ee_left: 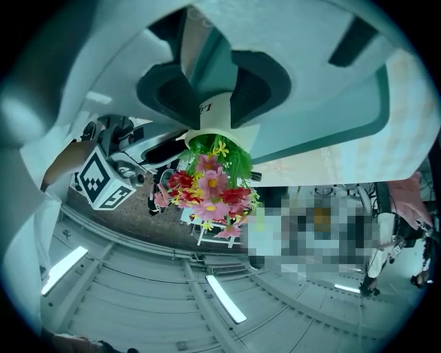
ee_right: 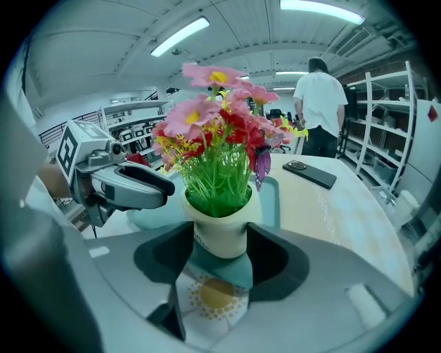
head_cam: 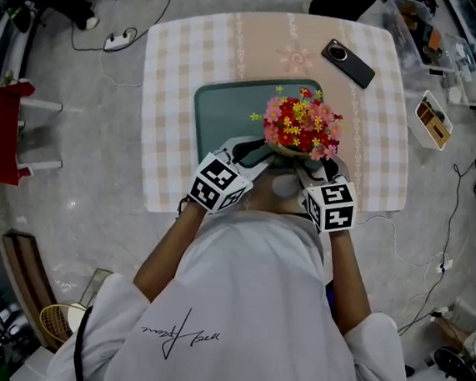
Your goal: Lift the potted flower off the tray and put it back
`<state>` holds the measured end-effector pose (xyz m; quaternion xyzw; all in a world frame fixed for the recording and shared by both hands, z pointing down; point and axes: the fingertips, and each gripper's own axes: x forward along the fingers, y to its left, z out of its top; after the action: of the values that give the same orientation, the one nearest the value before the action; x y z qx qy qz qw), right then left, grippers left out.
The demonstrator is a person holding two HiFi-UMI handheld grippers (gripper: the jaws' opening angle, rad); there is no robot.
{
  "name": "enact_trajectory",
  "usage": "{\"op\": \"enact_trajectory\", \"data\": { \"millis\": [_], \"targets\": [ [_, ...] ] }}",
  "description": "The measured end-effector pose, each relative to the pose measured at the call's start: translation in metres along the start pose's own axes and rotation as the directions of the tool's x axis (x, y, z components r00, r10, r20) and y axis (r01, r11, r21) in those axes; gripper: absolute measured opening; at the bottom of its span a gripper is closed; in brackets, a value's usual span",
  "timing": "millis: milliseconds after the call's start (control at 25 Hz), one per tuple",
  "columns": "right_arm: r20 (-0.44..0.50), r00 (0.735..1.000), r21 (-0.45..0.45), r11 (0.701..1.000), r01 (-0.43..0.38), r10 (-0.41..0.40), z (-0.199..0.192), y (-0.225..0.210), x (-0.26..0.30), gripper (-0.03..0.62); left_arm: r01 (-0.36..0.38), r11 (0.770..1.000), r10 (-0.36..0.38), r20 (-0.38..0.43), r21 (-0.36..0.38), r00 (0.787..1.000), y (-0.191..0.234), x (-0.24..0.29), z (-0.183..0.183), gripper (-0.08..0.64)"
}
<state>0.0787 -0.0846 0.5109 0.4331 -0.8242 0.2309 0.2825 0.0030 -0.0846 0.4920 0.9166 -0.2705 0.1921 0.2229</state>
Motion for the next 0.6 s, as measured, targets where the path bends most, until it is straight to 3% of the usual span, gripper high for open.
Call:
{"op": "enact_trajectory", "data": {
  "millis": [600],
  "targets": [
    [0.033,0.999,0.042,0.998,-0.037,0.036,0.006,0.005,-0.009,0.166,-0.023,0.999,0.024,0.060,-0.027,0.998,0.004,-0.029,0.002,0.077]
  ]
}}
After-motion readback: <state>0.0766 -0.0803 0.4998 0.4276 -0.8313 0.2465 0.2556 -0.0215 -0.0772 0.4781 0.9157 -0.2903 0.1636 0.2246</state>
